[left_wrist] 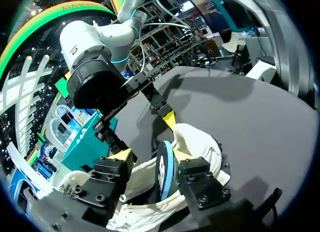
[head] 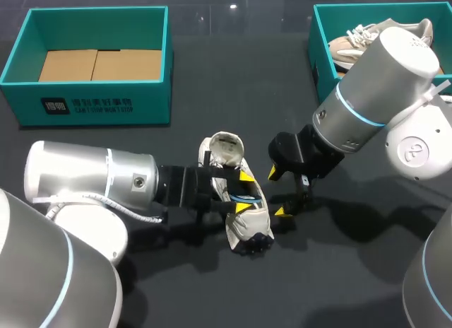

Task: Take the shoe out of the shoebox, open the shoe tongue, remove and reinsert the insole, then place the shoe into the shoebox

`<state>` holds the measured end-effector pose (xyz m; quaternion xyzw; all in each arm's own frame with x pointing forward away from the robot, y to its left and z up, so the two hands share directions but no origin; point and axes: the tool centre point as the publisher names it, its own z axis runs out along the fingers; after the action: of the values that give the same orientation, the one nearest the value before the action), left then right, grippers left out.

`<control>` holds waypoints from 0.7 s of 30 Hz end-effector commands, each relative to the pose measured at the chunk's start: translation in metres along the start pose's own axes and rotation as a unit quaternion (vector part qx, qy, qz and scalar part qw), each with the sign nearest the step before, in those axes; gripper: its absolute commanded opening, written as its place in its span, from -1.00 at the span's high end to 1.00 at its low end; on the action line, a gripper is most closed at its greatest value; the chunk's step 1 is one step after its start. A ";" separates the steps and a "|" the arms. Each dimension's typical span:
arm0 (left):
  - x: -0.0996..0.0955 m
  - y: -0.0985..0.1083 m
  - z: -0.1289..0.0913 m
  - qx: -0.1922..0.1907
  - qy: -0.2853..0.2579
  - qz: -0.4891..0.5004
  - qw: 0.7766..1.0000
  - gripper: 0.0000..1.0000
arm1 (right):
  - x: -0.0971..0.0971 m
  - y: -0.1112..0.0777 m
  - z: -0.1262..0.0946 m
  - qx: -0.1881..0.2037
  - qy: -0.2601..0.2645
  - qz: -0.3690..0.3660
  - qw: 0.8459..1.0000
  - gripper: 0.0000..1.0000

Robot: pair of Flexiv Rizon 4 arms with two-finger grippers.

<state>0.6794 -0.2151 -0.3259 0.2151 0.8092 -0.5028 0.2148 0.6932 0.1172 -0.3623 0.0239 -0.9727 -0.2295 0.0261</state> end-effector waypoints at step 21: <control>0.014 -0.006 -0.044 -0.013 0.151 0.007 0.988 0.13 | 0.004 -0.031 -0.029 0.006 -0.019 0.013 1.000 -1.00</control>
<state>0.6630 -0.1871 -0.3228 0.2792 0.8312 -0.4658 0.1194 0.7019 0.1004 -0.3648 0.0073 -0.9753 -0.2201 0.0177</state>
